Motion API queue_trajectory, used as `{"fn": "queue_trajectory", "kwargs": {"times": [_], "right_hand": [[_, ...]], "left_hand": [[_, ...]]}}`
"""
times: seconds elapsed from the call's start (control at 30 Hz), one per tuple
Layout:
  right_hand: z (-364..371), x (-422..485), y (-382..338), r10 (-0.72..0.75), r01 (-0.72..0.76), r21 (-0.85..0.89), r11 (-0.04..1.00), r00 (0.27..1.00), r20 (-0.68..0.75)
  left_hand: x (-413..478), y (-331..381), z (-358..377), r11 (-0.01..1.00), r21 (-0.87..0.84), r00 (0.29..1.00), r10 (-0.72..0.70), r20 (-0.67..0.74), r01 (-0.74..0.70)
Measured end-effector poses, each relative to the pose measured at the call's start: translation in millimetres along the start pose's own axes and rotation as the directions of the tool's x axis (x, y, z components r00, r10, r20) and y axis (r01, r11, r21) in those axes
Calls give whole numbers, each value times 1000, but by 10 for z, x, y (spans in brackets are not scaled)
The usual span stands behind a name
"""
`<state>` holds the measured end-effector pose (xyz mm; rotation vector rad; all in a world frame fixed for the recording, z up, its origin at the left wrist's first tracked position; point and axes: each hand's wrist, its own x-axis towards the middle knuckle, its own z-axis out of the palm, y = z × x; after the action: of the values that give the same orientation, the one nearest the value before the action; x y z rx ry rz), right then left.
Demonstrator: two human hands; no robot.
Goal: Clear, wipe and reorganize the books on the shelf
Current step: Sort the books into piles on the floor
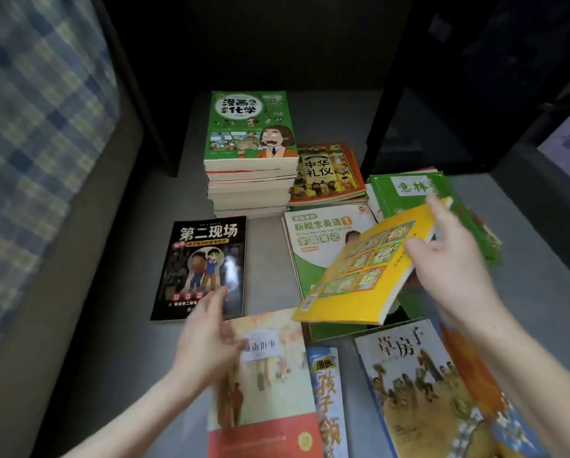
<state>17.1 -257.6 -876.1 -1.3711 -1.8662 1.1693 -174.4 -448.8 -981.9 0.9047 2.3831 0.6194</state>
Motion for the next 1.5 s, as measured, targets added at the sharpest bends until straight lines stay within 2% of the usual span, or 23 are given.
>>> {"fn": "queue_trajectory", "kwargs": {"times": [0.03, 0.1, 0.17, 0.23, 0.3, 0.33, 0.37, 0.4, 0.47, 0.5, 0.57, 0.67, 0.73, 0.77, 0.83, 0.9, 0.97, 1.0, 1.1, 1.17, 1.3, 1.43, 1.5], "right_hand": [[44, 11, 2, 52, -54, 68, 996, 998, 39], [121, 36, -28, 134, -151, 142, 978, 983, 125], [177, 44, -109, 200, -252, 220, 942, 951, 234], [180, 88, -160, 217, -330, 334, 883, 918, 332], [144, 108, -203, 186, -341, 375, 862, 901, 392], [128, 125, -181, 179, -305, 319, 897, 912, 370], [111, 140, -120, 174, -249, 210, 946, 931, 320], [96, 141, -48, 166, -190, 64, 980, 949, 270], [86, 114, 128, 170, -113, -213, 970, 948, 268], [94, 88, 220, 214, -124, -282, 951, 925, 313], [86, 15, 319, 301, -211, -238, 948, 836, 459], [99, -121, 480, 344, -418, -40, 908, 686, 642], [112, -176, 627, 329, -479, 54, 876, 677, 658], [120, -180, 675, 310, -499, 139, 856, 708, 634], [110, -130, 708, 261, -473, 357, 806, 824, 503], [19, -22, 675, 222, -339, 484, 806, 933, 283], [-104, 138, 670, 119, -134, 437, 890, 991, 62], [-149, 235, 678, 70, -55, 378, 924, 997, -25], [-113, 642, 748, 20, 27, 261, 965, 984, -177], [25, 927, 763, 68, -15, 261, 965, 978, -195], [358, 1405, 744, 106, -63, 306, 950, 987, -125], [658, 1945, 568, 67, -30, 304, 952, 992, -111], [771, 2186, 470, 94, -75, 306, 949, 994, -48]], "left_hand": [[-56, 98, -15, 988, -4, 988, 152, 42, -152], [-177, 326, -18, 937, -126, 931, 341, 134, -325], [-200, 467, 71, 840, -101, 843, 537, 20, -533], [-128, 495, 100, 793, -92, 795, 585, -159, -602], [-49, 503, 44, 815, -302, 868, 440, -231, -494], [-15, 516, 9, 809, -447, 924, 323, -203, -381], [4, 530, -30, 769, -599, 974, 190, -120, -223], [14, 542, -59, 665, -745, 997, 73, -1, -50], [14, 563, -95, 418, -882, 974, -29, 226, 217], [16, 570, -107, 351, -894, 957, -33, 287, 280], [32, 575, -121, 323, -895, 949, -35, 314, 308], [88, 559, -128, 315, -900, 951, -32, 308, 302], [127, 563, -127, 319, -899, 950, -17, 311, 300], [154, 583, -130, 326, -894, 945, 2, 326, 308], [212, 626, -154, 381, -866, 929, 45, 366, 323], [293, 644, -169, 525, -809, 937, 58, 343, 264], [390, 621, -214, 664, -730, 969, 29, 244, 164], [435, 601, -245, 686, -714, 980, 6, 198, 140], [568, 526, -325, 656, -744, 992, -66, 111, 127], [650, 468, -347, 662, -742, 994, -96, 55, 105], [737, 335, -323, 656, -749, 992, -126, 5, 87], [807, 115, -282, 726, -685, 992, -121, -39, 61], [843, -13, -244, 749, -659, 988, -144, -62, 67]]}}
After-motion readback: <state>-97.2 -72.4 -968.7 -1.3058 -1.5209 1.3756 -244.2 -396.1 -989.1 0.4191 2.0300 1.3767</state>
